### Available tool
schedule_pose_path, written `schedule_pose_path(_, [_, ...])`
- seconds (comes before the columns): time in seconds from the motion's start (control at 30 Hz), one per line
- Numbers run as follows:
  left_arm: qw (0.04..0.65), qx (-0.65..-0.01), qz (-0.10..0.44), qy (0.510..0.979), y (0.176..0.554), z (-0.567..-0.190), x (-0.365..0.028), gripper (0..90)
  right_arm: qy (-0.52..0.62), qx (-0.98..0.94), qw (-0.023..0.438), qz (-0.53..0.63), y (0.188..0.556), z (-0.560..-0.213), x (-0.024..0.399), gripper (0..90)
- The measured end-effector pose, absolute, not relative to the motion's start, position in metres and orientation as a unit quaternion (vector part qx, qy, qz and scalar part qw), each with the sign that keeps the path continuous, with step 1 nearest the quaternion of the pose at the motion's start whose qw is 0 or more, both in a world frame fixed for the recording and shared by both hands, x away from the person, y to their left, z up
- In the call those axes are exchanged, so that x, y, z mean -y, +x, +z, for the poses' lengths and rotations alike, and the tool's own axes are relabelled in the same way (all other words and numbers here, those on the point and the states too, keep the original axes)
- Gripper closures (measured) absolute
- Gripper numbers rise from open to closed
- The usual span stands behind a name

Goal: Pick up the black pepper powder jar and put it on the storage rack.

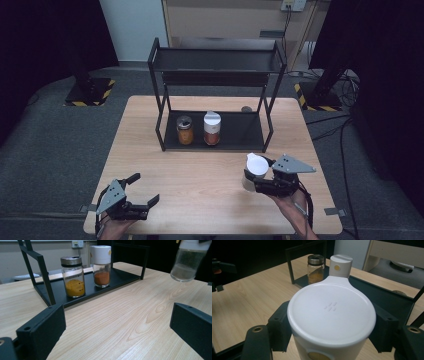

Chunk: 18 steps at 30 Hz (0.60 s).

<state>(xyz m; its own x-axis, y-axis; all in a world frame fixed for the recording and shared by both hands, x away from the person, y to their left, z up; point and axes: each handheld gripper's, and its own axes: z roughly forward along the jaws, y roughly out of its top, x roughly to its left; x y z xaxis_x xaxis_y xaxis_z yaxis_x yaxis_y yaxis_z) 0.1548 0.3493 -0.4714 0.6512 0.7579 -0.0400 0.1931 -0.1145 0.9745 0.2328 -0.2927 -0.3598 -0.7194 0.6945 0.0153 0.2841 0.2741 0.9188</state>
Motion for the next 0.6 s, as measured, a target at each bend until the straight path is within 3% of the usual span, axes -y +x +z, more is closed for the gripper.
schedule_pose_path(0.6, [0.574, -0.339, 0.246, 0.704, 0.155, -0.472, -0.35, 0.0, 0.323, -0.764, 0.214, 0.516, 0.271, -0.333, 0.277, 30.9])
